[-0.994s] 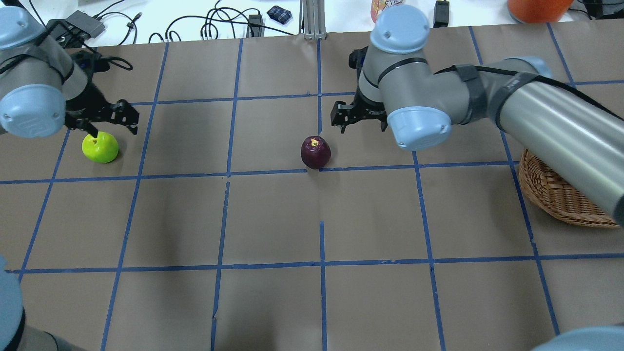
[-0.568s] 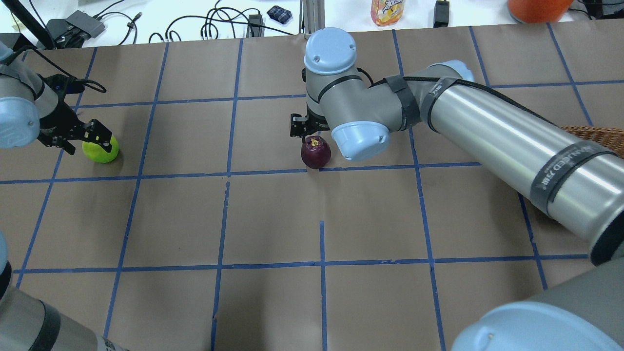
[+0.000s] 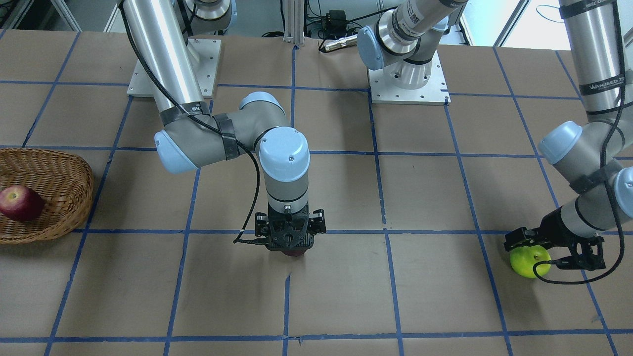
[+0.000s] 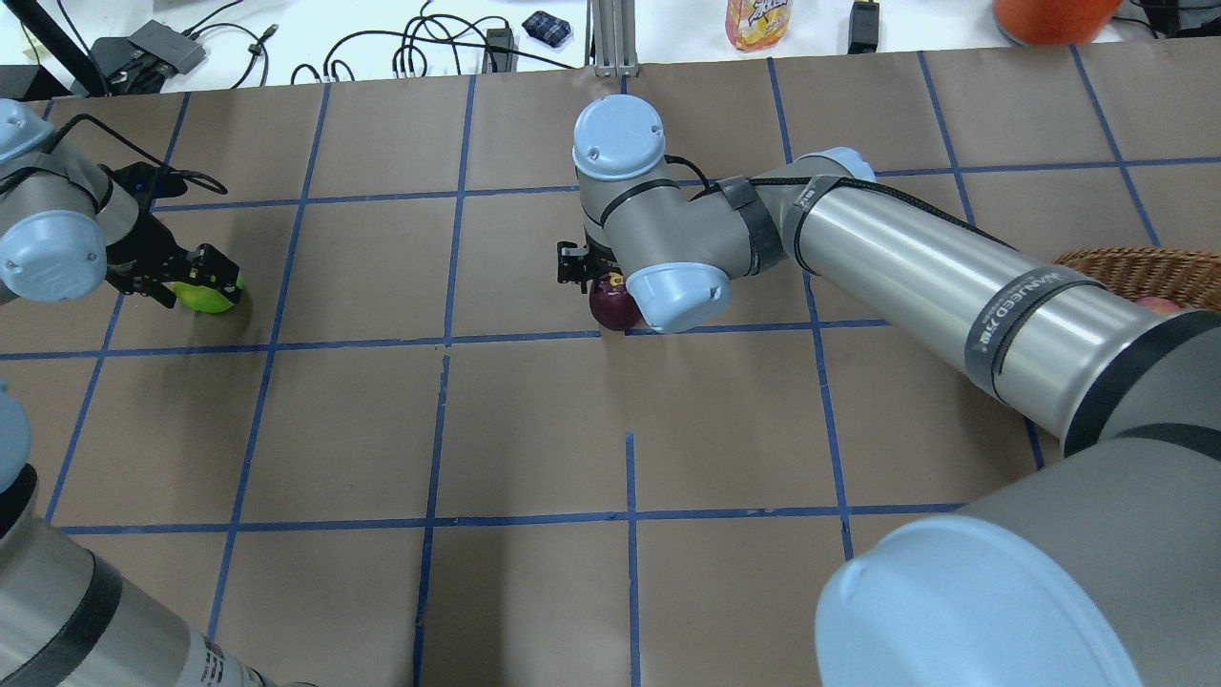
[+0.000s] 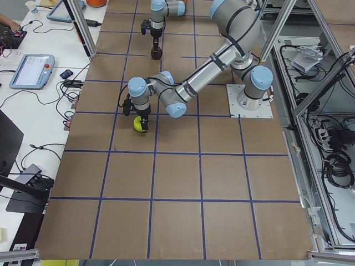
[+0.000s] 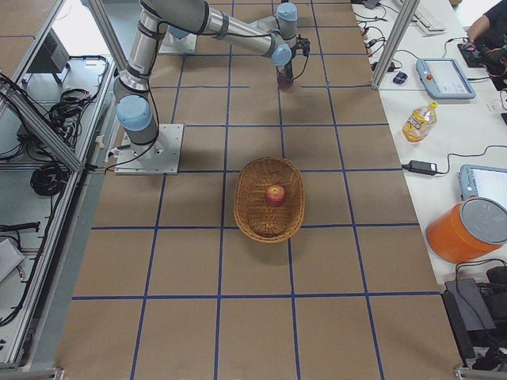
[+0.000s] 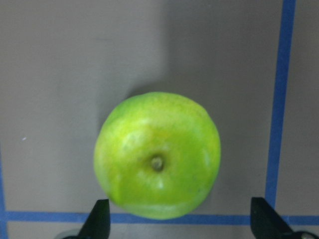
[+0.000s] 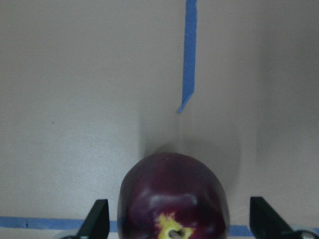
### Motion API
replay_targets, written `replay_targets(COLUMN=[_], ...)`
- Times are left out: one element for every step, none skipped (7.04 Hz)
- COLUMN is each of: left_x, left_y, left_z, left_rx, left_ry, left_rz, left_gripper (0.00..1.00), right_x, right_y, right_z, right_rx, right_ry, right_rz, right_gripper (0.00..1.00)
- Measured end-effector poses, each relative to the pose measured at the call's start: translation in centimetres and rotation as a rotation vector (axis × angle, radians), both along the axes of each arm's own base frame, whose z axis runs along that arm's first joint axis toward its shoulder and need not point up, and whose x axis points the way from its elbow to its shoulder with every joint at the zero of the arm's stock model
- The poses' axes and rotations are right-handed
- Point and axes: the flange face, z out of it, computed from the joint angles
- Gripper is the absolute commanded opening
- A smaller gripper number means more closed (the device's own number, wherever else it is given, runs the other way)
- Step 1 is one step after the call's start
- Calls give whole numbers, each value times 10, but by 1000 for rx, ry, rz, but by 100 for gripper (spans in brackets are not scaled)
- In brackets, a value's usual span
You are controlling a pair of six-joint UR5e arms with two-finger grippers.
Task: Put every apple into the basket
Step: 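Grasp the dark apple with the right gripper while the left grasps the green apple, then carry the dark apple into the basket while the left gripper lifts the green apple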
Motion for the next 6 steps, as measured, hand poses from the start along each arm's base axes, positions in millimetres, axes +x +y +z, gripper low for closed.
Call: replay_targets(left_x=[2,5,7,7,7,6], left_y=[-4,-9,-14,-17,-18,-18], left_z=[-3,-1,3,6,4,1], left_rx=[-18,-35,-52,-63,-63,-62], left_ry=[-4,-12,-17,-17,-13,-4], left_rz=[-12,-17,-20,-23,-24,-25], left_gripper=[100,100,100,100,100,69], right_x=[1,1,1,0,-4,-19], right_y=[-1,-1,-1,-2,-4,-9], right_z=[-8,-12,-13,-12,-4,17], right_rx=[4,7,9,7,-3,-26], right_ry=[0,0,1,6,5,2], right_rz=[2,5,9,13,13,13], right_gripper=[86,60,43,41,41,37])
